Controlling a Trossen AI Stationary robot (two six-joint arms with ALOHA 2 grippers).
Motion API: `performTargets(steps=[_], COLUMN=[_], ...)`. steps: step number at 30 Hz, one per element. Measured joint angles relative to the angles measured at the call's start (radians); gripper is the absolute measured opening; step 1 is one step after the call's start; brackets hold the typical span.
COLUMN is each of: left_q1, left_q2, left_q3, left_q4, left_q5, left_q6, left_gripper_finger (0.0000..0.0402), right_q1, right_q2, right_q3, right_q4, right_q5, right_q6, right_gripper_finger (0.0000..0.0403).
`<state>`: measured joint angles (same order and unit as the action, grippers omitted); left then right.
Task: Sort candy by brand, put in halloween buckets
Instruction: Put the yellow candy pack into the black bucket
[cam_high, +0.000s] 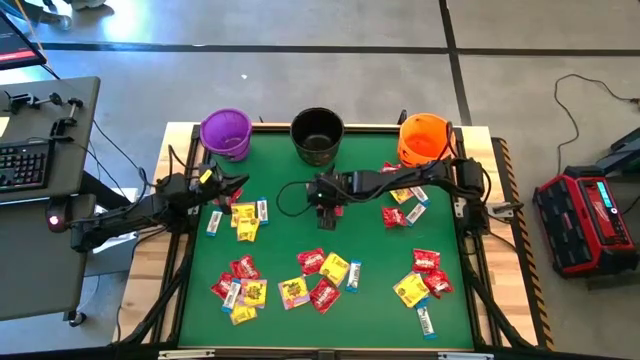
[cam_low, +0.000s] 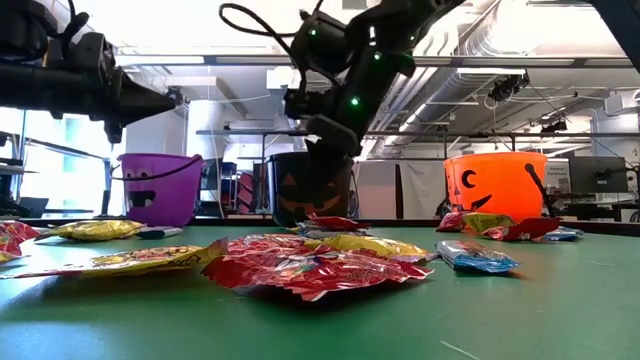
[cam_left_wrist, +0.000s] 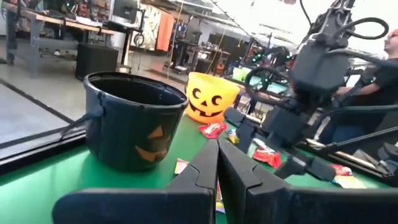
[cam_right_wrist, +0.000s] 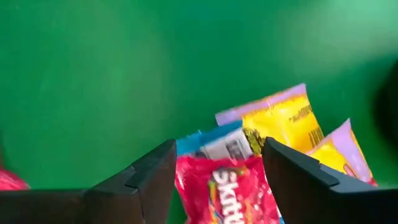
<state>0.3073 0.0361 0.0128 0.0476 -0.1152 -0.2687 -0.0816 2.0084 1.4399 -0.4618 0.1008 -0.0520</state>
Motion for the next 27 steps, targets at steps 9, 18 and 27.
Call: performTargets(steps=[9,18,27], left_q1=[0.0,0.0,0.0], left_q2=[0.0,0.0,0.0], left_q3=[0.0,0.0,0.0], left_q4=[-0.01,-0.02,-0.02], left_q5=[0.0,0.001,0.001], left_q6=[0.001,-0.011,-0.043], left_gripper_finger=[0.0001,0.0001,0.0001], right_q1=[-0.036,-0.056,-0.081], right_q2=[0.005,0.027,0.027], right_q3=[0.0,-0.001,-0.005], right_q4=[0.015,-0.005,0.001], right_q5=[-0.052,-0.029,0.15], right_q6=[-0.028,0.127,0.471], right_gripper_finger=[0.0225,0.0225,0.0225])
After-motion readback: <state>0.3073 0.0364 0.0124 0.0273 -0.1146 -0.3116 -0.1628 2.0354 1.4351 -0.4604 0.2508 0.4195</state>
